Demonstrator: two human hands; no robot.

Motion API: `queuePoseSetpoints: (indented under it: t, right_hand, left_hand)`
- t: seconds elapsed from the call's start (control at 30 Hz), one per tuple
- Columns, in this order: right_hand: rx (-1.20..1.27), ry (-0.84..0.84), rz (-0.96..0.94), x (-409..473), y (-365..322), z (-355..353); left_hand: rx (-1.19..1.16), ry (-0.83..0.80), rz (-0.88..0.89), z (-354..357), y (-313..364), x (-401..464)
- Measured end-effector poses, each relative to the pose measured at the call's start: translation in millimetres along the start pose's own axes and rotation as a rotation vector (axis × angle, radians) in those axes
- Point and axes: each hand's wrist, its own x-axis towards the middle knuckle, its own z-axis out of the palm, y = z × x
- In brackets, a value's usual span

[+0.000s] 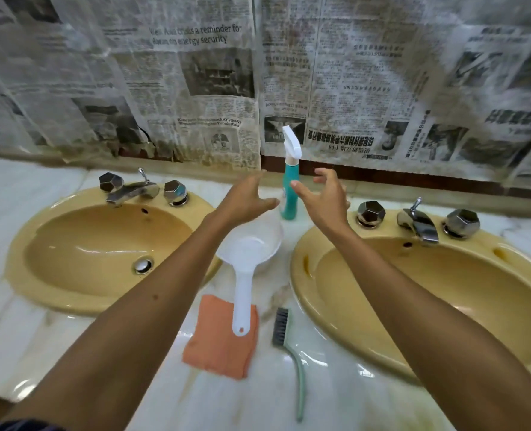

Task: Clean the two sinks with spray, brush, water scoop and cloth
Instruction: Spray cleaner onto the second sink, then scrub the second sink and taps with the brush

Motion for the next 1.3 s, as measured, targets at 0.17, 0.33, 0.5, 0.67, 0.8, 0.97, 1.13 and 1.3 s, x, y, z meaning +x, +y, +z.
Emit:
queuePoseSetpoints:
  t: [0.17,0.33,0.5,0.67,0.8,0.97,1.13,1.3]
  right_hand:
    - [0.077,0.037,0.076,-92.9,-8.8,-9.8]
    - [0.016,0.094,0.170,-194.3,11.8,1.6]
    - [-0.187,0.114,0.313,-264.7,43.4,11.8]
    - [-0.533,-0.142,0.431,-288.8,58.9,19.4]
    - [-0.596,-0.146,0.385,-293.1,54.2,21.2]
    - [-0.371,-0.130,0.397,-288.4,53.9,-1.7]
    - [-0.158,-0.073,0.449,-276.4,57.2,-36.2]
    - [0.026,0.015,0.518,-243.4,74.9,-84.8]
  left_hand:
    - [-0.139,0.117,0.154,-10.4,-21.0,-90.4]
    - [-0.415,0.256,0.011,5.8,-85.9,-186.7]
    - [-0.426,0.190,-0.163,47.4,-129.6,-261.1]
    - [-0.301,0.216,-0.014,72.0,-126.2,-298.2]
    - [-0.284,0.171,0.057,97.0,-109.7,-312.1]
    - [-0.321,0.092,0.118,116.3,-78.9,-311.0]
    - [-0.354,0.072,0.211,132.9,-38.1,-285.4]
    - [-0.368,0.077,0.251,155.3,13.5,-237.8]
